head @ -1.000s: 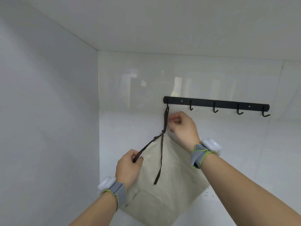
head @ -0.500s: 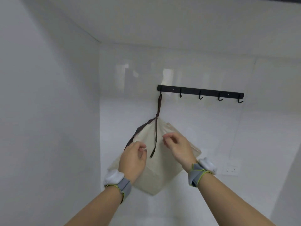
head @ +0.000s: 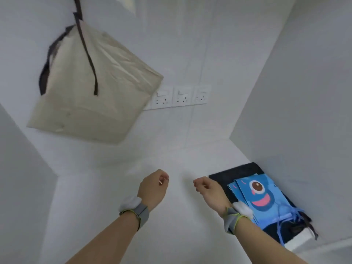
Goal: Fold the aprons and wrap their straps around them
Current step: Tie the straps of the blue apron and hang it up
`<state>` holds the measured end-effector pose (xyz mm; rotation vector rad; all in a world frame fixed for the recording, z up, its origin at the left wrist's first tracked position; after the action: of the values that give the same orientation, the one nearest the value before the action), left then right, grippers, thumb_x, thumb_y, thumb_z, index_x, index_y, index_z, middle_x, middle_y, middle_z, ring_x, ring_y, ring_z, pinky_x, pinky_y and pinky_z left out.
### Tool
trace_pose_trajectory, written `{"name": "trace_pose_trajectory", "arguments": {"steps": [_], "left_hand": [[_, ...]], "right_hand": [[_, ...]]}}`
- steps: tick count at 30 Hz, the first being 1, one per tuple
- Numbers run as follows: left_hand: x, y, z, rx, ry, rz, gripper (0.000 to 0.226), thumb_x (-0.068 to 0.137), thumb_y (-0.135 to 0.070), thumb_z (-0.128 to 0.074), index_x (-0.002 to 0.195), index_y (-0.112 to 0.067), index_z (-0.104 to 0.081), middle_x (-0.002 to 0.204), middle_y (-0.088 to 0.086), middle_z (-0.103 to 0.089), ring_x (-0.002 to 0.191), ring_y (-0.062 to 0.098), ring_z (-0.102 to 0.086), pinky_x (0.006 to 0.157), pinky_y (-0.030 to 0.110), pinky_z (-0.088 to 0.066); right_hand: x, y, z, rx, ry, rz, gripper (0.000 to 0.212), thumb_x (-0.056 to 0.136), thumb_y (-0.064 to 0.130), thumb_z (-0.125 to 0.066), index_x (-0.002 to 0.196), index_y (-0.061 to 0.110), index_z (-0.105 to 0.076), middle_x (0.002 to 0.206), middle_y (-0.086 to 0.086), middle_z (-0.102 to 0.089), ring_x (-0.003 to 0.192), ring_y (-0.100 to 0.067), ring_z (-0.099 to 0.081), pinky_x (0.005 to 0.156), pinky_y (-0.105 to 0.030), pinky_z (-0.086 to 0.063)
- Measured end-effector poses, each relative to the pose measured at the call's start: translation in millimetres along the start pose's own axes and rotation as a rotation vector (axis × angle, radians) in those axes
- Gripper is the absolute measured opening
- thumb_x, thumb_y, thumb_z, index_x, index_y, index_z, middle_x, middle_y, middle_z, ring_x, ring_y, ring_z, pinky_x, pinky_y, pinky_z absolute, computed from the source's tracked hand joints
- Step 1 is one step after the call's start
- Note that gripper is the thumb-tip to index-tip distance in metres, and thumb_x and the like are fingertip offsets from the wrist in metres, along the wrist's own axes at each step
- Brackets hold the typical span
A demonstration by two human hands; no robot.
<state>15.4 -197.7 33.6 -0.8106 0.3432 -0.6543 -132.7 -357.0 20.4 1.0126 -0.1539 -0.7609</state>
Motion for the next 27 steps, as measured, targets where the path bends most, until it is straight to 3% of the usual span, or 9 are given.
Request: {"name": "trace_pose_trajectory", "arguments": {"steps": [3,8,13,15,18,23,27], "left_hand": [[-6,-15,-48,-0.020,0.097,0.019,0.012,0.094,-0.022,-0.055,0.098,-0.027,-0.065,0.091,-0.013,-0.066,0.081,0.010,-0.063,0.076,0.025,-0.051],[8,-53,-149,-0.049,0.207,0.087,0.013,0.093,-0.022,-0.056,0.100,-0.025,-0.067,0.096,-0.008,-0.067,0.083,0.012,-0.063,0.078,0.024,-0.050],[23,-87,-249,-0.136,0.317,0.212,0.019,0.092,-0.025,-0.057,0.109,-0.024,-0.066,0.101,-0.008,-0.067,0.096,0.013,-0.063,0.091,0.027,-0.049],[23,-94,-279,-0.206,0.385,0.287,0.021,0.090,-0.027,-0.058,0.109,-0.026,-0.065,0.102,-0.006,-0.069,0.098,0.015,-0.064,0.094,0.033,-0.051],[19,-102,-316,-0.280,0.407,0.350,0.014,0.088,-0.020,-0.057,0.098,-0.028,-0.063,0.100,-0.006,-0.068,0.096,0.021,-0.066,0.092,0.034,-0.052],[14,-121,-326,-0.263,0.106,0.271,0.032,0.091,-0.006,-0.052,0.113,-0.025,-0.064,0.103,-0.014,-0.061,0.091,0.000,-0.056,0.075,0.001,-0.037],[8,-119,-341,-0.363,0.273,0.390,0.033,0.087,-0.006,-0.053,0.114,-0.025,-0.061,0.109,-0.012,-0.063,0.099,0.004,-0.059,0.075,0.009,-0.040]], "right_hand": [[-18,-69,38,-0.141,0.001,-0.096,0.022,0.095,0.019,-0.050,0.107,0.028,-0.066,0.109,0.011,-0.067,0.102,-0.010,-0.062,0.085,-0.021,-0.045],[-7,-166,113,-0.345,-0.091,-0.207,0.038,0.094,0.017,-0.053,0.131,0.020,-0.057,0.140,0.002,-0.052,0.131,-0.018,-0.045,0.110,-0.027,-0.032],[22,-225,140,-0.611,0.107,-0.183,0.057,0.096,0.030,-0.047,0.151,0.024,-0.031,0.162,-0.003,-0.017,0.148,-0.029,-0.012,0.121,-0.039,-0.012],[21,-239,135,-0.693,0.175,-0.175,0.063,0.095,0.037,-0.045,0.153,0.028,-0.022,0.164,0.000,-0.009,0.149,-0.031,-0.004,0.121,-0.044,-0.012],[23,-249,134,-0.721,0.169,-0.139,0.063,0.094,0.040,-0.044,0.152,0.029,-0.022,0.163,0.000,-0.011,0.148,-0.033,-0.007,0.121,-0.045,-0.011],[32,-244,146,-0.687,0.184,-0.087,0.057,0.094,0.036,-0.046,0.149,0.028,-0.031,0.159,0.002,-0.023,0.145,-0.029,-0.017,0.122,-0.043,-0.002],[31,-237,150,-0.660,0.203,-0.088,0.059,0.093,0.029,-0.048,0.149,0.021,-0.030,0.159,0.002,-0.023,0.145,-0.027,-0.017,0.122,-0.041,0.001]]}}
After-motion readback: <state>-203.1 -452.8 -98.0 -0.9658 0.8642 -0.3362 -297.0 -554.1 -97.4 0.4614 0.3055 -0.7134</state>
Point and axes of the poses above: each hand's wrist, its own x-axis towards the middle knuckle, its own z-axis out of the back of the hand, y = z × x, the point moved 4 cm from there along x, towards the middle knuckle
